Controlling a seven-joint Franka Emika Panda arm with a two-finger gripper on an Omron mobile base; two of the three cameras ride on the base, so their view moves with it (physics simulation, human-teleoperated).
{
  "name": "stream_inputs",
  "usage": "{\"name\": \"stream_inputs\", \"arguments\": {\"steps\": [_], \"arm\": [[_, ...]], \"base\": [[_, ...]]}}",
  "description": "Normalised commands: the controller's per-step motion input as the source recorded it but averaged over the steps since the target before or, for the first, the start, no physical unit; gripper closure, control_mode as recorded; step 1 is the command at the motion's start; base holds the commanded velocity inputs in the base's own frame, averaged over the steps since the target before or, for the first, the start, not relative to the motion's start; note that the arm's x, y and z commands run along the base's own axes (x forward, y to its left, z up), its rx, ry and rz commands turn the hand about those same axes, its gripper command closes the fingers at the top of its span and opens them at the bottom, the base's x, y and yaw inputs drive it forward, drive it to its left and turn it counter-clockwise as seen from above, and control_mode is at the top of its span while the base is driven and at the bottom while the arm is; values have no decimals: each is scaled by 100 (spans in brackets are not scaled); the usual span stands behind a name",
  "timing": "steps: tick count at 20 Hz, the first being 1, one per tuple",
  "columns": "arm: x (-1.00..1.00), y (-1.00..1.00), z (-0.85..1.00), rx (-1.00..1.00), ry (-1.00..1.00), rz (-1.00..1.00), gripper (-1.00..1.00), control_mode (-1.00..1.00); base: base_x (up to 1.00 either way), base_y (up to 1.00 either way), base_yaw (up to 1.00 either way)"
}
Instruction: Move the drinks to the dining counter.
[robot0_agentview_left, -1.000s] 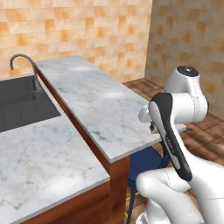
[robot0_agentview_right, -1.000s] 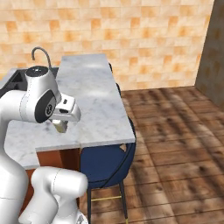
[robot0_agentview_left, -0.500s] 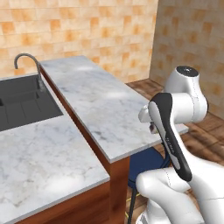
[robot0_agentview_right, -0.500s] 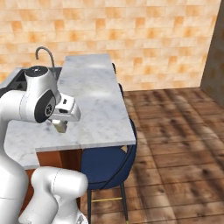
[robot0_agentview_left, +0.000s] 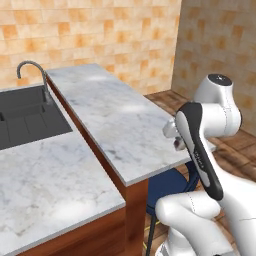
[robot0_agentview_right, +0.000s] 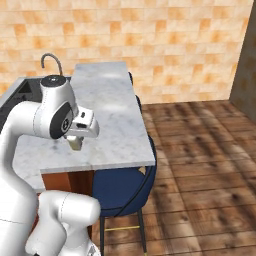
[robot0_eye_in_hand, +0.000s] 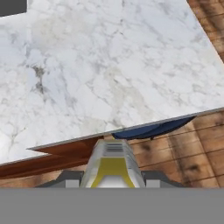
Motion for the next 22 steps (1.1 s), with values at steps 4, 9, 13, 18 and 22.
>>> {"name": "stream_inputs", "arguments": {"steps": [4, 9, 13, 18, 22], "arm": [[13, -19, -1, 0, 0, 3, 100, -100], [51, -7, -11, 0, 2, 2, 100, -100], [77, -3, -11, 0, 8, 0, 100, -100], [79, -1, -4, 0, 13, 0, 100, -100], [74, -11, 0, 0, 15, -2, 100, -100]], "base": [[0, 0, 0], [0, 0, 0], [0, 0, 0], [0, 0, 0], [0, 0, 0]]}}
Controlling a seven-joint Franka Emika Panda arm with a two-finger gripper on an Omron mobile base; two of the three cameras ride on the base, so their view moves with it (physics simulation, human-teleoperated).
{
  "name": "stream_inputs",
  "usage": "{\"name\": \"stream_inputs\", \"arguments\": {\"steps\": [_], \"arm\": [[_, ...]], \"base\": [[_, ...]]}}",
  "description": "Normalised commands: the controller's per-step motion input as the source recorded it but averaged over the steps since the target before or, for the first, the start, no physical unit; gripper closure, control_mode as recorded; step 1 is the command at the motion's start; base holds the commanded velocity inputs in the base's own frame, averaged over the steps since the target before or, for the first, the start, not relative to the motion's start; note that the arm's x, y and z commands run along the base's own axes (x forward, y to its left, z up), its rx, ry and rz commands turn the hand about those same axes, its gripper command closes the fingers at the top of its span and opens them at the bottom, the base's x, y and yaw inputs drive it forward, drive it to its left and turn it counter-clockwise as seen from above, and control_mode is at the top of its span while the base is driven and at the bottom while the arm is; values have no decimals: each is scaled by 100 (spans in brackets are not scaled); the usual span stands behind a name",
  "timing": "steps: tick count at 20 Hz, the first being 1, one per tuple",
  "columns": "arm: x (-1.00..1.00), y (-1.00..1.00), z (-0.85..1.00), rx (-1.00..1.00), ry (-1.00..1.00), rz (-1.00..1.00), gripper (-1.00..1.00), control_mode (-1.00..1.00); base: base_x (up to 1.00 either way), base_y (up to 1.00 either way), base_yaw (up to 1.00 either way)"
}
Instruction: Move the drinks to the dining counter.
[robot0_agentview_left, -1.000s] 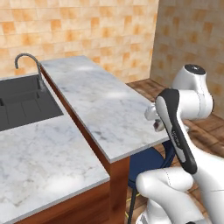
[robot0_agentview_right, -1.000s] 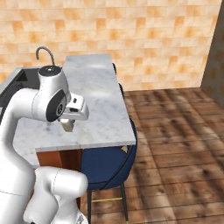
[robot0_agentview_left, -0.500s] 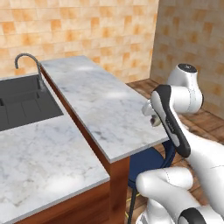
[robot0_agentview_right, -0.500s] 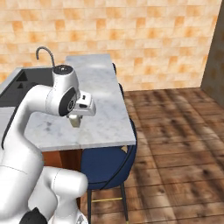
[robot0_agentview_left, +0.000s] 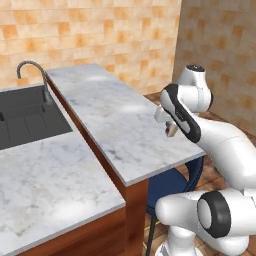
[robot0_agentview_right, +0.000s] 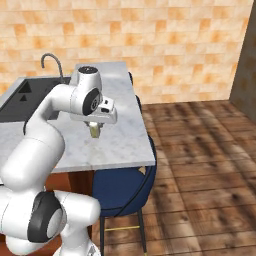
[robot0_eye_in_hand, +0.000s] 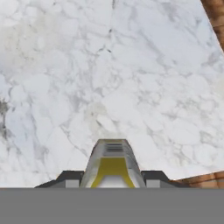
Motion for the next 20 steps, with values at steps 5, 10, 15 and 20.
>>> {"name": "stream_inputs", "arguments": {"steps": [5, 10, 15, 20], "arm": [[54, -13, -6, -3, 11, -4, 100, -100], [48, -17, -20, -6, 6, -2, 100, -100], [43, -19, -24, -6, 4, -1, 100, -100], [39, -21, -27, -2, 4, 0, 100, -100]], "base": [[0, 0, 0], [0, 0, 0], [0, 0, 0], [0, 0, 0]]}}
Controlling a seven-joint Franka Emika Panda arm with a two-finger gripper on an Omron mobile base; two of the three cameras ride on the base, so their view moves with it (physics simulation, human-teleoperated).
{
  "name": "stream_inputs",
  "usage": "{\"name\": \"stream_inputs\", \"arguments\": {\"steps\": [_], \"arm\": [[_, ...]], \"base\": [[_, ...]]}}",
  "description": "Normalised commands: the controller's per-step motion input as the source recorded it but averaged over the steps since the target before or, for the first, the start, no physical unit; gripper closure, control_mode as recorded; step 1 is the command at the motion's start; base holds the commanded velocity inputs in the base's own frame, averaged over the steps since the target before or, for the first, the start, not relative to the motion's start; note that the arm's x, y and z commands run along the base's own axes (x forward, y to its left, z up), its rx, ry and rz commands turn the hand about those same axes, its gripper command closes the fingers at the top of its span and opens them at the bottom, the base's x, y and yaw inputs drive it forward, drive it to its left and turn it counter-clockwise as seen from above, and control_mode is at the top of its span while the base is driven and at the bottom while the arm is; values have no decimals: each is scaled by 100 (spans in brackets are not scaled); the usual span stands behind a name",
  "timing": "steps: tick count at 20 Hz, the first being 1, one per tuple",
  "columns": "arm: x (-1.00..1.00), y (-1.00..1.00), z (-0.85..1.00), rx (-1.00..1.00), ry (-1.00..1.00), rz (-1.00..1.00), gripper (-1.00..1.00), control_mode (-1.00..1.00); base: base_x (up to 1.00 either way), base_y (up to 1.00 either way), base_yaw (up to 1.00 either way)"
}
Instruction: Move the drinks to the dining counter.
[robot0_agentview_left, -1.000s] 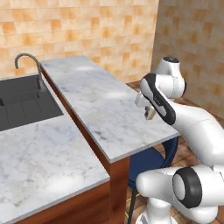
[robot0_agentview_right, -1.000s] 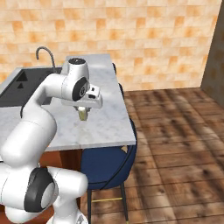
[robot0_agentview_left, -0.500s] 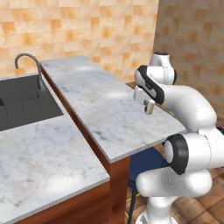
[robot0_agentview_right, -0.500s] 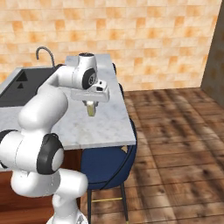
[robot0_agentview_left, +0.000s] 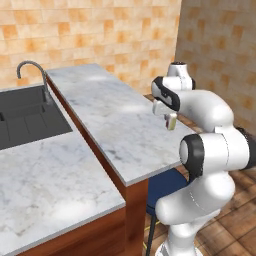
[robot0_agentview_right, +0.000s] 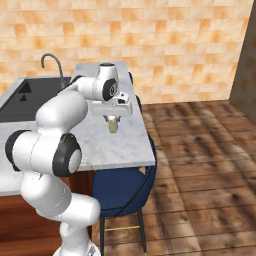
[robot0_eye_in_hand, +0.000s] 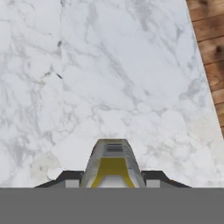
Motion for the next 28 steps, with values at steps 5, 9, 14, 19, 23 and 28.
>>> {"name": "stream_inputs", "arguments": {"steps": [5, 9, 14, 19, 23, 28], "arm": [[30, -18, -30, 0, 4, 0, 100, -100], [21, -9, -26, 0, 4, 0, 100, -100], [15, -1, -27, 0, 3, 0, 100, -100], [6, 0, -15, 0, 2, 0, 100, -100], [0, -1, 0, 0, 0, 0, 100, -100], [0, 0, -6, 0, 0, 0, 100, -100]], "base": [[0, 0, 0], [0, 0, 0], [0, 0, 0], [0, 0, 0], [0, 0, 0], [0, 0, 0]]}}
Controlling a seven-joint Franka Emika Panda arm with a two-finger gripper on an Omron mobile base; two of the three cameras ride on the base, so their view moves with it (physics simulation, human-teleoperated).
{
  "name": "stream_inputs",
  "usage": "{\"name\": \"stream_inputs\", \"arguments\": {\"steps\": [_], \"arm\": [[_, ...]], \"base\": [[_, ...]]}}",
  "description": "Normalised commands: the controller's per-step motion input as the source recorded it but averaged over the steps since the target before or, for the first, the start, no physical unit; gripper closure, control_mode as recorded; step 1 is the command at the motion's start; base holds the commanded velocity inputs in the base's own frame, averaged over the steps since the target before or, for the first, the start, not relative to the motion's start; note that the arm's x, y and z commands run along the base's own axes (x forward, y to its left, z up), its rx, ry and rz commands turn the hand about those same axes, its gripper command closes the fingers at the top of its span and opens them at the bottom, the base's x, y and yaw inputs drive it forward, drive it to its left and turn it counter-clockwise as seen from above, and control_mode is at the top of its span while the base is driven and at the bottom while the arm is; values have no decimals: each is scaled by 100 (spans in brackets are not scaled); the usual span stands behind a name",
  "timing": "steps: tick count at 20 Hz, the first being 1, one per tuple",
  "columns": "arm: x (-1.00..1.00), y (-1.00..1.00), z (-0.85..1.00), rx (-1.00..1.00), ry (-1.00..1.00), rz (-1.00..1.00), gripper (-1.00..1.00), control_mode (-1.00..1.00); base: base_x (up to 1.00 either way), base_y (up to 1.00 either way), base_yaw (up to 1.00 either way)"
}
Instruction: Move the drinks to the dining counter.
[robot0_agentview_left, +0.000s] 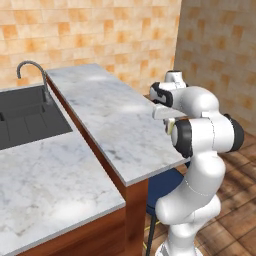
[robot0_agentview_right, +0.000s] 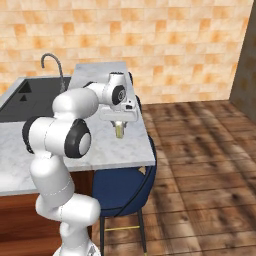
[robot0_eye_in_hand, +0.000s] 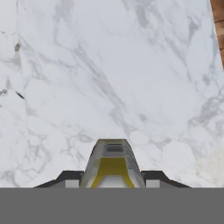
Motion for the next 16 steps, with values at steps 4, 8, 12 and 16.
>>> {"name": "stream_inputs", "arguments": {"steps": [4, 8, 12, 16], "arm": [[0, 0, -8, 0, 1, 0, 100, -100], [0, 0, -10, 0, 0, 0, -100, -100], [-1, -1, -2, 0, -2, 0, -100, -100], [-11, 0, 0, 0, -12, 0, -100, -100]], "base": [[0, 0, 0], [0, 0, 0], [0, 0, 0], [0, 0, 0]]}}
